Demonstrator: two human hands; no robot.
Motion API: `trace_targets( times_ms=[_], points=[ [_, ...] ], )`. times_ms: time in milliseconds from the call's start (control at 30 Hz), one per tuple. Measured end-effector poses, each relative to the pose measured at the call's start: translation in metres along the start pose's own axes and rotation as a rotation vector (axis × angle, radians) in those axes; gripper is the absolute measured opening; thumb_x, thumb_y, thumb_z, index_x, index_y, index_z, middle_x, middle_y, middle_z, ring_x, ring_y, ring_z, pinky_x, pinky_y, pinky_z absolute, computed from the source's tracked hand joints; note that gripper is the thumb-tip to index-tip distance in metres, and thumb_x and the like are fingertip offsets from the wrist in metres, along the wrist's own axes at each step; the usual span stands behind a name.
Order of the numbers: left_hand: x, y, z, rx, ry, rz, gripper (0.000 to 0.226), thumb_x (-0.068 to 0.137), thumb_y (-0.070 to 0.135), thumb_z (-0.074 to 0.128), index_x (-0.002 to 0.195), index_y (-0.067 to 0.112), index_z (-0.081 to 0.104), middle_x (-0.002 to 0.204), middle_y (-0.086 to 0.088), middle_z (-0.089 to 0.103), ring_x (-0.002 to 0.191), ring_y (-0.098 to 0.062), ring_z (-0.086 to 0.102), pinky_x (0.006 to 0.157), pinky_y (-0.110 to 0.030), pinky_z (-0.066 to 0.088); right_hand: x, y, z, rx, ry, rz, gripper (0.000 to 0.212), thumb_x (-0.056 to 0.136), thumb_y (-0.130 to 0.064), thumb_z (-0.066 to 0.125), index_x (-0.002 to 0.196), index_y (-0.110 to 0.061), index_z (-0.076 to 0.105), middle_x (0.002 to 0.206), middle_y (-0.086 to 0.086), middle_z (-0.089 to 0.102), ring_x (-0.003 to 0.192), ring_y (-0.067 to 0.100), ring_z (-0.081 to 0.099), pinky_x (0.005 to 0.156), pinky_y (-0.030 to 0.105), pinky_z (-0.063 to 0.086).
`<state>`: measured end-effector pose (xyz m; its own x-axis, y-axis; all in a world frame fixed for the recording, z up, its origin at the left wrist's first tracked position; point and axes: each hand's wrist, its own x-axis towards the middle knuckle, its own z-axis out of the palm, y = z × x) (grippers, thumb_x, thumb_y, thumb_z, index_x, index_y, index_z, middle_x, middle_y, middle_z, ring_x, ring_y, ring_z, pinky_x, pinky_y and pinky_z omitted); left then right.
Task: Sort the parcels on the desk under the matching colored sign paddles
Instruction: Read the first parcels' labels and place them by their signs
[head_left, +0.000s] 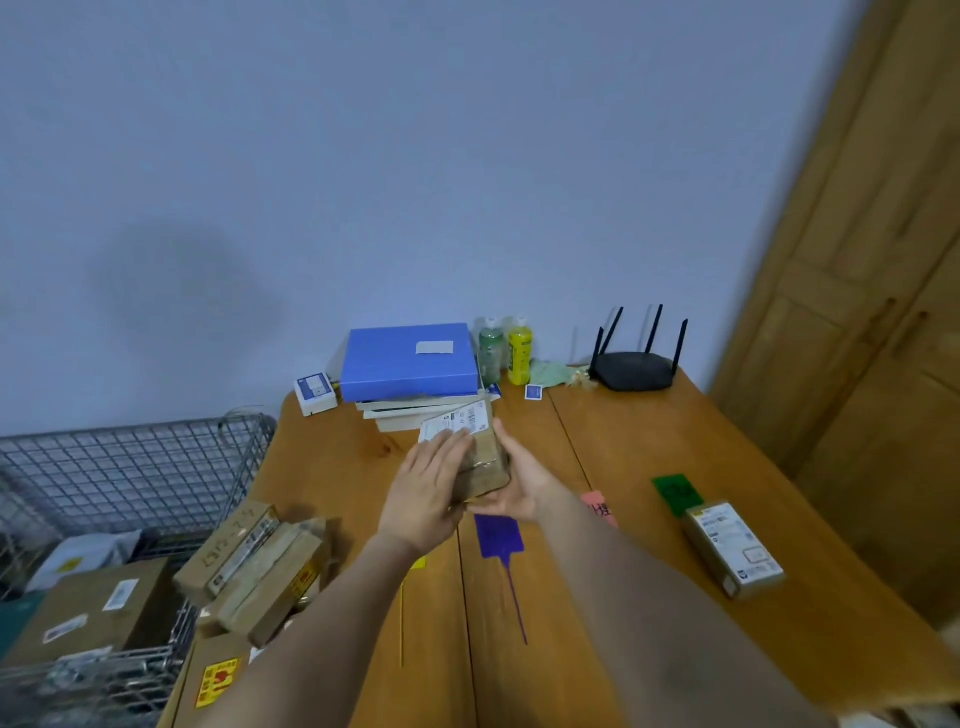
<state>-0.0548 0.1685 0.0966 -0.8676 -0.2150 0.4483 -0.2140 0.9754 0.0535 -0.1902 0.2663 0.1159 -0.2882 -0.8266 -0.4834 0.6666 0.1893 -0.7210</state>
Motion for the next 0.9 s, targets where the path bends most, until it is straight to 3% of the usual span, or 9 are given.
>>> trace_targets(
  times_ms=[133, 233, 333, 400, 533, 600, 700, 800, 900],
  points=[
    [0.001, 0.002, -0.004, 0.083, 0.097, 0.113, 0.083, 0.069, 0.04, 0.066, 0.14, 0.015, 0.031, 0.136, -0.005, 0.055, 0.13, -0.02, 0.037, 0.108, -0.044, 0.038, -0.006, -0.002, -0.008, 0.086, -0.081, -0.053, 0.042, 0.086, -0.053, 0.052, 0.117, -0.025, 0.058, 0.127, 0.016, 0.059, 0.12, 0.036, 0.053, 0.102, 0.056, 0.04],
    [0.006, 0.011, -0.01, -0.052, 0.162, 0.035, 0.071, 0.079, 0.048, 0.05, 0.14, 0.017, 0.031, 0.135, -0.006, 0.054, 0.127, -0.02, 0.042, 0.106, -0.044, 0.037, -0.004, -0.004, -0.012, 0.081, -0.104, -0.084, 0.046, 0.088, -0.049, 0.052, 0.125, -0.022, 0.054, 0.127, 0.017, 0.058, 0.116, 0.036, 0.055, 0.095, 0.051, 0.045],
    [0.012, 0.01, -0.019, -0.395, 0.254, -0.332, 0.071, 0.084, 0.051, 0.043, 0.142, 0.011, 0.033, 0.139, -0.008, 0.046, 0.128, -0.021, 0.042, 0.105, -0.039, 0.037, 0.0, -0.013, -0.016, 0.024, -0.083, -0.096, 0.056, 0.084, -0.042, 0.058, 0.134, -0.02, 0.046, 0.135, 0.015, 0.052, 0.115, 0.035, 0.057, 0.089, 0.05, 0.051],
    [0.018, 0.006, -0.031, -0.729, 0.309, -0.615, 0.064, 0.088, 0.047, 0.044, 0.141, 0.013, 0.034, 0.138, -0.004, 0.045, 0.128, -0.02, 0.042, 0.104, -0.036, 0.037, 0.0, -0.024, -0.018, -0.035, -0.092, -0.088, 0.049, 0.085, -0.039, 0.058, 0.129, -0.02, 0.048, 0.139, 0.014, 0.047, 0.117, 0.037, 0.056, 0.093, 0.053, 0.049],
    [0.029, -0.005, -0.053, -1.271, 0.141, -0.874, 0.032, 0.098, 0.039, 0.041, 0.116, 0.017, 0.055, 0.111, 0.001, 0.063, 0.107, -0.017, 0.055, 0.094, -0.035, 0.041, -0.006, -0.047, -0.013, -0.237, -0.146, -0.028, 0.028, 0.088, -0.033, 0.055, 0.112, -0.02, 0.055, 0.135, 0.015, 0.051, 0.118, 0.034, 0.054, 0.092, 0.052, 0.049],
    [0.03, -0.016, -0.055, -1.306, -0.078, -0.868, 0.039, 0.085, 0.049, 0.054, 0.105, 0.017, 0.064, 0.099, -0.003, 0.071, 0.098, -0.023, 0.063, 0.094, -0.042, 0.045, -0.006, -0.055, -0.007, -0.364, -0.154, -0.017, 0.038, 0.08, -0.034, 0.059, 0.115, -0.021, 0.056, 0.133, 0.016, 0.052, 0.116, 0.031, 0.054, 0.088, 0.048, 0.051],
    [0.026, -0.025, -0.05, -1.324, -0.312, -0.801, 0.069, 0.06, 0.053, 0.069, 0.121, 0.021, 0.06, 0.114, -0.007, 0.071, 0.111, -0.03, 0.063, 0.102, -0.047, 0.045, -0.008, -0.066, 0.002, -0.493, -0.135, -0.071, 0.048, 0.073, -0.04, 0.059, 0.118, -0.024, 0.057, 0.124, 0.015, 0.056, 0.11, 0.028, 0.055, 0.084, 0.042, 0.049],
    [0.032, -0.02, -0.053, -1.402, -0.203, -0.765, 0.079, 0.059, 0.054, 0.068, 0.127, 0.017, 0.055, 0.119, -0.009, 0.068, 0.116, -0.033, 0.06, 0.096, -0.047, 0.048, -0.018, -0.078, 0.016, -0.523, -0.09, -0.219, 0.038, 0.078, -0.047, 0.057, 0.104, -0.02, 0.057, 0.112, 0.011, 0.055, 0.096, 0.023, 0.057, 0.079, 0.035, 0.049],
    [0.048, -0.007, -0.072, -1.48, 0.042, -0.72, 0.083, 0.059, 0.052, 0.066, 0.13, 0.012, 0.05, 0.124, -0.013, 0.063, 0.116, -0.033, 0.06, 0.079, -0.037, 0.052, -0.037, -0.09, 0.038, -0.455, -0.046, -0.439, 0.047, 0.078, -0.057, 0.051, 0.106, -0.021, 0.061, 0.114, 0.013, 0.06, 0.102, 0.026, 0.058, 0.087, 0.037, 0.047]
  ],
)
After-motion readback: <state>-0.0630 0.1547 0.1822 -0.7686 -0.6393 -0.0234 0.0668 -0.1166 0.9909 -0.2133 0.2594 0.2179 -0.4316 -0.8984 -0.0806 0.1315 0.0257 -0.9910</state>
